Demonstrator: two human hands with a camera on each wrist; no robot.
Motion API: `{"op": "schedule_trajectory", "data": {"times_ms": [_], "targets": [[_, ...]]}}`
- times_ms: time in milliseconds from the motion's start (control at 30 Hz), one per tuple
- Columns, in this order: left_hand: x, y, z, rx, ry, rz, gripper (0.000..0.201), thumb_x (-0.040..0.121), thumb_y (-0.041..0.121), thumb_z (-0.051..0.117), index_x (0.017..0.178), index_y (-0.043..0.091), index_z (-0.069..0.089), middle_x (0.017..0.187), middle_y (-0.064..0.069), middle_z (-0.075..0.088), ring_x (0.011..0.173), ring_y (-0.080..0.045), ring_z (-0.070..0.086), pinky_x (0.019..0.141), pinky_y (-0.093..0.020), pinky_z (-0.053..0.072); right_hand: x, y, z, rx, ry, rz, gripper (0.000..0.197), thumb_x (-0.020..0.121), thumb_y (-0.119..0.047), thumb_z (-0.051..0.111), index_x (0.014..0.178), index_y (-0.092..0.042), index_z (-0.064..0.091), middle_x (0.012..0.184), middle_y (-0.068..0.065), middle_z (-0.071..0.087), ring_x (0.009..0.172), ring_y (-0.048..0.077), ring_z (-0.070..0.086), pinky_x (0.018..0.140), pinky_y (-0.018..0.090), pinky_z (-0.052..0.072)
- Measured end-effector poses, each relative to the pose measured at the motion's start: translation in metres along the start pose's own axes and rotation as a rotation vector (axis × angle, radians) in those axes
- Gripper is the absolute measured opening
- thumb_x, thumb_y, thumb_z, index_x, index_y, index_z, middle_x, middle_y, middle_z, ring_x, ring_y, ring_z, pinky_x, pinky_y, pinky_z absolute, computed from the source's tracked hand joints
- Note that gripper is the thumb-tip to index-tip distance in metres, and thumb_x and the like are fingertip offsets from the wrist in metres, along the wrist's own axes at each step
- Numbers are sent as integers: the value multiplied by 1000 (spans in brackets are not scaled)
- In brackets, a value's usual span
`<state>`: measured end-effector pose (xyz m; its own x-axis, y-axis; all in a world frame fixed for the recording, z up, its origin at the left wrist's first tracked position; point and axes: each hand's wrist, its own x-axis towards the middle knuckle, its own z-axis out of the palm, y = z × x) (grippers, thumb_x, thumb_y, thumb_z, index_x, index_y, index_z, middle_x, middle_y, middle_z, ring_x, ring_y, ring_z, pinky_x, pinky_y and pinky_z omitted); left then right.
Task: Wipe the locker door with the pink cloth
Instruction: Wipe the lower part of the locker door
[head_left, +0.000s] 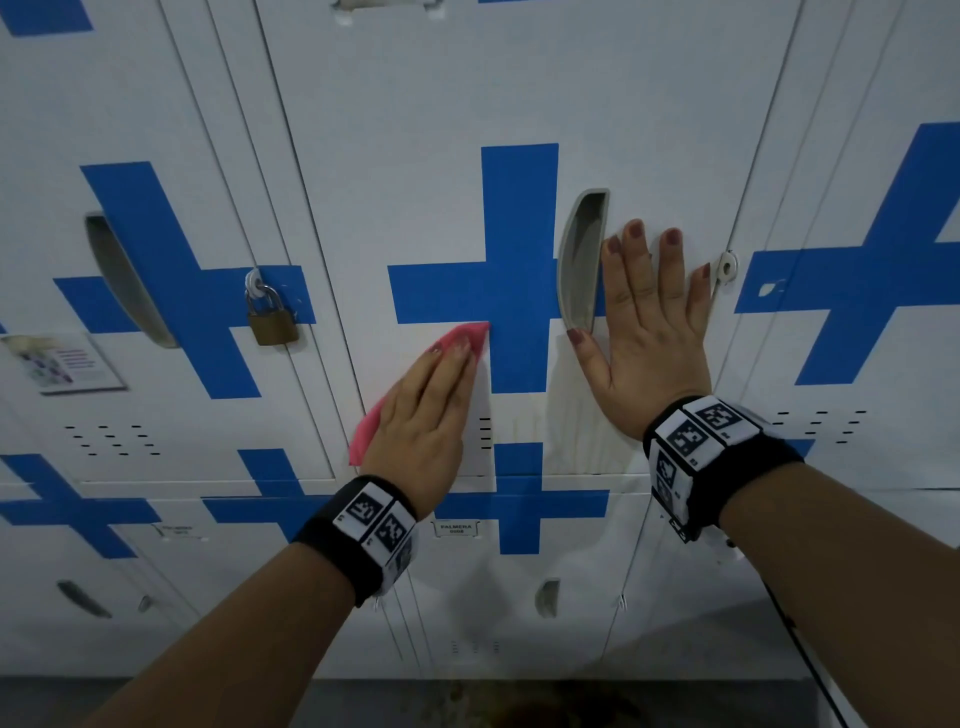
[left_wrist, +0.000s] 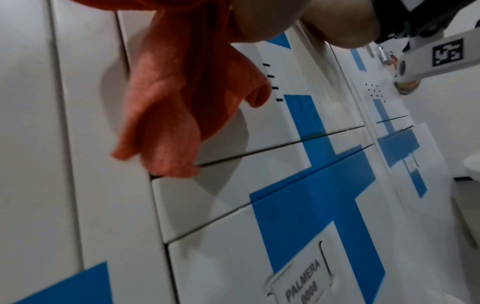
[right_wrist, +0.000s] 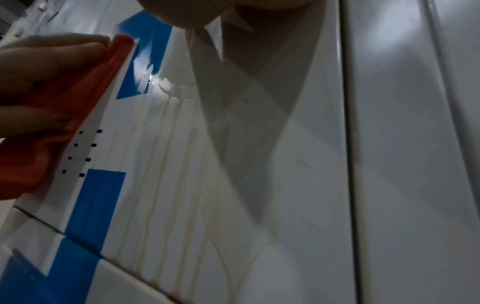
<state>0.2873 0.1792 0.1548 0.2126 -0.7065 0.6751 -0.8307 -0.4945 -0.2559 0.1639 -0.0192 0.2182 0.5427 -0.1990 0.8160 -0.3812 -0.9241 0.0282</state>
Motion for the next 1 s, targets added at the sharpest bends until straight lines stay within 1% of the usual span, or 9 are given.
{"op": "schedule_trajectory", "data": {"times_ms": [167,300,367,500,567,667,767,867,1000], "targets": [[1,6,14,-2,-45,164,100,75,3,56,149,12,-11,154,-5,-1,142,-30,11,111,-47,24,1,0,0,-7,1,1,72,95,-47,31,150,-15,-4,157,5,-3,140,19,-22,113,45,-12],[-4,7,17,70,-93,293,98,74,4,54,149,10,-8,156,-4,8,142,-26,2,114,-41,5,0,0,0,3,8,-2,71,95,-46,31,150,-15,-2,157,6,-1,140,18,-21,113,45,-12],[-8,7,17,120,-150,389,103,71,6,59,149,9,-9,156,-2,3,143,-27,2,116,-43,0,0,0,0,0,11,-6,71,95,-46,30,150,-14,-1,157,6,0,140,18,-22,113,45,-13],[-15,4,18,156,-225,497,106,59,9,77,146,12,16,153,-4,12,141,-21,10,108,-46,14,0,0,-1,3,1,-2,70,95,-47,28,150,-14,-1,157,6,0,140,17,-23,113,44,-14],[-17,-3,20,150,-237,555,102,60,9,77,144,12,19,153,-4,15,141,-20,11,109,-45,16,1,0,-1,0,0,-1,70,95,-46,27,150,-14,-1,157,6,0,140,17,-23,113,44,-14],[-19,-14,20,155,-270,610,99,64,8,72,144,10,14,152,-3,18,139,-22,26,110,-42,20,1,0,-1,-6,-5,0,70,95,-46,29,150,-14,-1,157,5,-1,140,18,-23,113,44,-14],[-22,-16,18,171,-280,527,105,61,7,74,145,11,12,154,-5,9,141,-21,15,108,-44,21,1,0,-1,-11,-6,3,71,94,-46,28,150,-15,-3,157,5,-2,140,18,-23,113,43,-15],[-21,-14,13,144,-239,306,119,58,6,75,149,9,-1,158,-6,-6,143,-27,7,107,-49,21,1,0,-1,-17,-10,7,71,94,-47,28,149,-15,-3,157,5,-2,139,19,-24,113,43,-15],[-11,1,7,42,-126,-20,134,49,6,84,150,11,-3,154,-6,8,140,-24,6,106,-49,19,1,-1,-1,-9,-1,5,72,94,-47,30,150,-14,-2,157,6,-1,139,18,-24,113,43,-15]]}}
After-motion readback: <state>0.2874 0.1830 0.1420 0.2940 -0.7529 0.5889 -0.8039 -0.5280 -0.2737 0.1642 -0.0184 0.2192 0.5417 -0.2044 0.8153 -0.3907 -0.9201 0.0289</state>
